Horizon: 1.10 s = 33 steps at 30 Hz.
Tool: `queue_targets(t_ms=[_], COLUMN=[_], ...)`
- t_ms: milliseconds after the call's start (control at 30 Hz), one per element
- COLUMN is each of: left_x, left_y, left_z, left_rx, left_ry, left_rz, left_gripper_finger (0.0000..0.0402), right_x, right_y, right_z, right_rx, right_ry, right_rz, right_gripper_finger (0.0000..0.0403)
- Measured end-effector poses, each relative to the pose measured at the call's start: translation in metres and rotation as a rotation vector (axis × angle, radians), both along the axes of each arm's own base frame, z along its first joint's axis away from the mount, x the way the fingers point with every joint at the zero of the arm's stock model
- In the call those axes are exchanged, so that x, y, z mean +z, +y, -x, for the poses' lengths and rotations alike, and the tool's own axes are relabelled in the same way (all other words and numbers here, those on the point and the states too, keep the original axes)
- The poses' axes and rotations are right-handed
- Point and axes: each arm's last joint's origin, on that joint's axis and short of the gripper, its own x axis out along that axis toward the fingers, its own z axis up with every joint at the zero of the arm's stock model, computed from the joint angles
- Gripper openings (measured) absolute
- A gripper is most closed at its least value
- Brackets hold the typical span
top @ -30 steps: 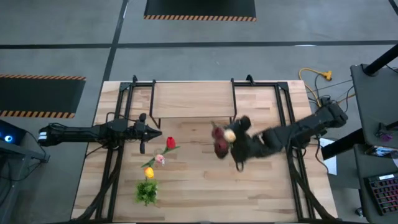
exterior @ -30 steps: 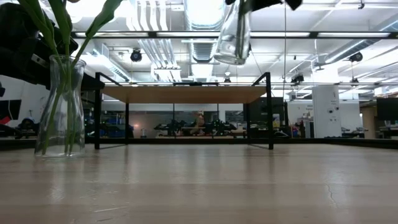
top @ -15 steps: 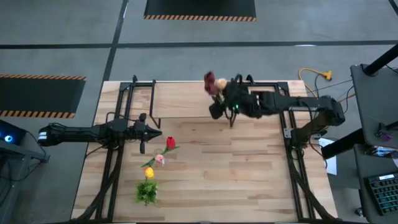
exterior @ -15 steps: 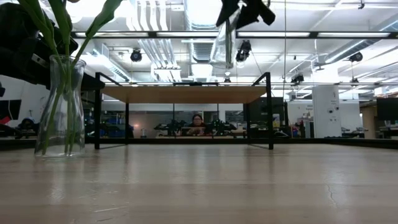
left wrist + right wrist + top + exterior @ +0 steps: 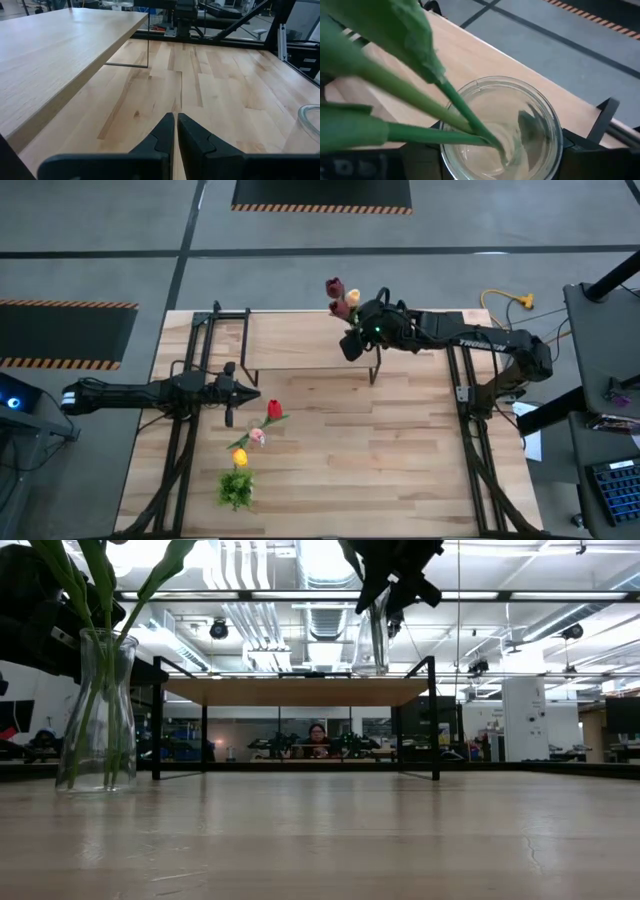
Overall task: Pick and place flowers into a vace then onto a shelf
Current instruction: Put the right transparent flower vase with the flowers on the shelf
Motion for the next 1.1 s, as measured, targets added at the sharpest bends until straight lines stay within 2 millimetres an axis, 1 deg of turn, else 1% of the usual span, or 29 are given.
queue_targets(t_ms=[100,233,333,433,667,767,867,1000,1100], left_x=[0.0,0.0,0.0,0.0,0.0,0.0,0.0,0.0,0.0], left_y=[0.0,0.0,0.0,0.0,0.0,0.0,0.0,0.0,0.0], left_z=[0.0,0.0,0.0,0.0,0.0,0.0,0.0,0.0,0.0], left_rx=[0.0,-0.001,-0.002,-0.002,-0.002,-0.002,-0.002,-0.002,-0.002], left_ry=[0.0,0.0,0.0,0.0,0.0,0.0,0.0,0.0,0.0], left_rz=[0.0,0.0,0.0,0.0,0.0,0.0,0.0,0.0,0.0], left_gripper_finger=[0.0005,0.0005,0.0005,0.0005,0.0005,0.0005,0.0005,0.0005,0.0005], right_x=[-0.004,-0.014,-0.018,-0.019,-0.019,-0.02,-0.019,-0.013,-0.003], right_y=[-0.002,-0.005,-0.007,-0.008,-0.008,-0.007,-0.006,-0.004,-0.001], right_z=[-0.002,-0.01,-0.016,-0.018,-0.017,-0.016,-0.016,-0.013,-0.006], right_rx=[0.013,0.03,0.029,0.022,0.028,0.04,0.077,0.085,0.095], right_ry=[0.026,0.072,0.076,0.072,0.081,0.099,0.103,0.084,0.06], right_rz=[0.01,0.017,0.032,0.045,0.047,0.05,0.052,0.055,0.07], right_gripper_finger=[0.017,0.017,0.0173,0.018,0.0182,0.0201,0.0233,0.0279,0.0305])
